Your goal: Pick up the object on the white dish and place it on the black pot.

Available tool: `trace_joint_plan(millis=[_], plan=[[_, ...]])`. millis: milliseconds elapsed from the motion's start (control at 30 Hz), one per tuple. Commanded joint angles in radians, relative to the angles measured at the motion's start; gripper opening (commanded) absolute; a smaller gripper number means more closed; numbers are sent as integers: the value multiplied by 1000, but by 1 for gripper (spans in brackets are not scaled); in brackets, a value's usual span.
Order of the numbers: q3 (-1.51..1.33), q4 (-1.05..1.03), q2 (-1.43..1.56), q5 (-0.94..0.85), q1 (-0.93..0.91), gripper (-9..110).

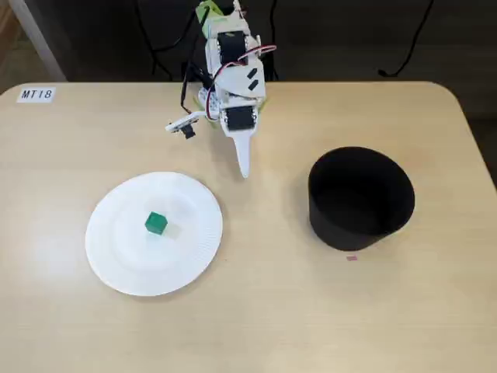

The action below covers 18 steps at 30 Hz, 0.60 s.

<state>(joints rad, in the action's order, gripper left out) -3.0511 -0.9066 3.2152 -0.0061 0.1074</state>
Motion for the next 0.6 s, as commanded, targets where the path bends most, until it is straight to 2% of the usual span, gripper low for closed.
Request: trace_joint_plan(millis=[0,233,567], plan=[[163,-44,40,-29,-11,0],[669,-84,-502,-80,-14,0],[1075,-164,-1066,-37,-12,0]])
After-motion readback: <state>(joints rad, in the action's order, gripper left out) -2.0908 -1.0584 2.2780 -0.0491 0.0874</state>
